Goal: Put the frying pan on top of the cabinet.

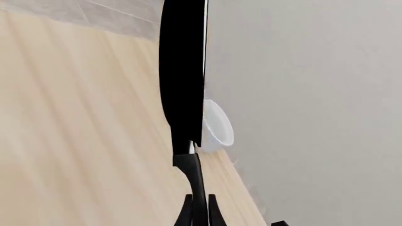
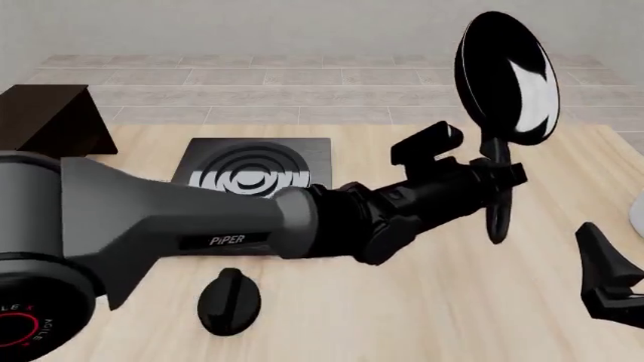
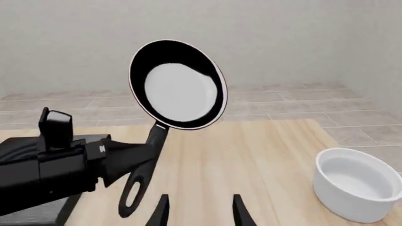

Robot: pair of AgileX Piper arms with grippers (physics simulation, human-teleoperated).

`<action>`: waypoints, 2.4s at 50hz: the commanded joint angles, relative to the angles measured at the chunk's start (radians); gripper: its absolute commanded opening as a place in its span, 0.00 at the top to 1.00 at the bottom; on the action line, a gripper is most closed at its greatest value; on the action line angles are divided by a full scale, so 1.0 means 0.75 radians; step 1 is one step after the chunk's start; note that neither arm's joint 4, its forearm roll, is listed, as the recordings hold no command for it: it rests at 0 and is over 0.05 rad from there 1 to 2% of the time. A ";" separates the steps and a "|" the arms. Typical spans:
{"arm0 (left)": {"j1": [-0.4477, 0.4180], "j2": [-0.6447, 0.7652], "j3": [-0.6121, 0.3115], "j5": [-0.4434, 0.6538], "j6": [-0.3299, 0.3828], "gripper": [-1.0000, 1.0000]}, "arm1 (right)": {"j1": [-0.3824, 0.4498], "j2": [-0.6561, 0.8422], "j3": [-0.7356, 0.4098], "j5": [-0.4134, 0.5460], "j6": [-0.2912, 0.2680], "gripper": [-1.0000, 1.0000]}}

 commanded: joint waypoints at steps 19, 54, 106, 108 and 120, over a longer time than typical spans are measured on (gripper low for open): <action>0.177 -0.216 0.096 -0.003 0.057 1.00 | 0.003 -0.036 0.000 0.035 -0.006 0.00; 0.436 -0.443 0.356 -0.151 0.039 1.00 | 0.010 -0.172 0.000 0.167 -0.012 0.00; 0.901 -1.029 0.894 -0.279 -0.083 1.00 | 0.021 -0.247 0.000 0.243 -0.028 0.00; 0.906 -1.039 0.913 -0.290 -0.097 1.00 | 0.021 -0.247 0.000 0.243 -0.028 0.00; 1.031 -1.118 1.016 -0.356 -0.178 1.00 | 0.022 -0.247 0.000 0.243 -0.028 0.00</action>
